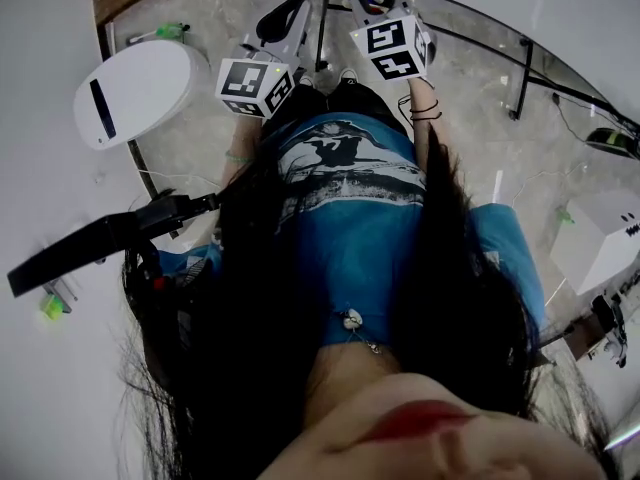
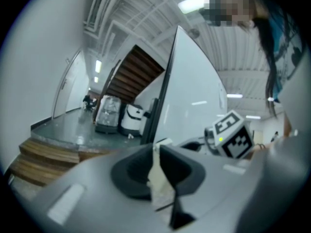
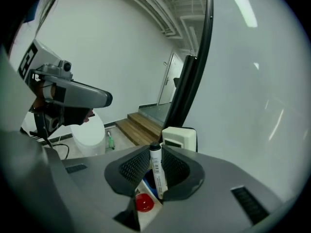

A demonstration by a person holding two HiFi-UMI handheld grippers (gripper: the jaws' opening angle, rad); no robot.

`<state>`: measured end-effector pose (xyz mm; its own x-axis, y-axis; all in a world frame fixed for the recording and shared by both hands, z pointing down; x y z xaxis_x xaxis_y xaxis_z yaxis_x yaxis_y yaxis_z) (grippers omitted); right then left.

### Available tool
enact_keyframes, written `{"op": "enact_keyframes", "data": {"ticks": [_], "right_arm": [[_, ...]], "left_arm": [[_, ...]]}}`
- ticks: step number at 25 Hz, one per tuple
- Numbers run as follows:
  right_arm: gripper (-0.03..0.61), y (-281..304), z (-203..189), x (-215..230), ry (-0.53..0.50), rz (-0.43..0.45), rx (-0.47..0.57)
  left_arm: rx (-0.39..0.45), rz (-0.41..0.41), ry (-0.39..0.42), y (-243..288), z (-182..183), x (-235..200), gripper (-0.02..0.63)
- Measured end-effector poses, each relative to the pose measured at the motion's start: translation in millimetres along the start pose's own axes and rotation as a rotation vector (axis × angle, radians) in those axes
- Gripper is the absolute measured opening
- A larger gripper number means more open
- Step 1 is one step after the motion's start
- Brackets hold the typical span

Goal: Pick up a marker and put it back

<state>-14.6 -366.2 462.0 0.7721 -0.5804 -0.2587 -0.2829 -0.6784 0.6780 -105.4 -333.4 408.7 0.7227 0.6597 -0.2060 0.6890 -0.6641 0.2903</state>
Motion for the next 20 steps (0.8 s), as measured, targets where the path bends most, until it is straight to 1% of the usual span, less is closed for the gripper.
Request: {"op": "enact_keyframes", "data": {"ticks": [3, 6, 8, 10, 12, 14, 17, 20], "right_arm": [[0.080, 7, -6, -3, 0.002, 0.000, -0.022], [0.080, 9, -8, -2, 0.039, -0.002, -0.030], [0.080, 9, -11, 0, 0.092, 0.012, -0.022], [0.083, 7, -17, 1, 0.167, 0.042, -0.015], [0.113, 2, -20, 1, 0.240, 0.075, -0.003], [0.118, -5, -18, 2, 0.276, 0.088, 0.013], [0.117, -18, -16, 1, 0.303, 0.080, 0.041], [0.117, -32, -17, -7, 0.362, 0.091, 0.075]], "left_arm": [[-0.002, 0.010, -0.007, -3, -2, -4, 0.028], [-0.005, 0.015, -0.013, -6, -4, -7, 0.028], [-0.008, 0.014, -0.017, -6, -6, -7, 0.028], [-0.010, 0.009, -0.019, -6, -8, -6, 0.028], [-0.012, 0.004, -0.019, -5, -9, -4, 0.028], [-0.013, -0.001, -0.017, -6, -8, -3, 0.028], [-0.013, -0.013, -0.018, -9, -9, -1, 0.028], [-0.021, -0.038, -0.019, -14, -15, 5, 0.028]]}}
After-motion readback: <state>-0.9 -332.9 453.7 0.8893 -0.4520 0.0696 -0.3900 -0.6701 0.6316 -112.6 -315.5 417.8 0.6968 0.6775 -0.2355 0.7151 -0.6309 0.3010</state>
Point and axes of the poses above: the fingertips, and each gripper's own axes: y forward along the fingers, x to its right, z out of its top, the point moved 1 cm from there along -y, backward along the fingers, and after that the axes turned 10 degrees about -x, right-handed, at the moved point
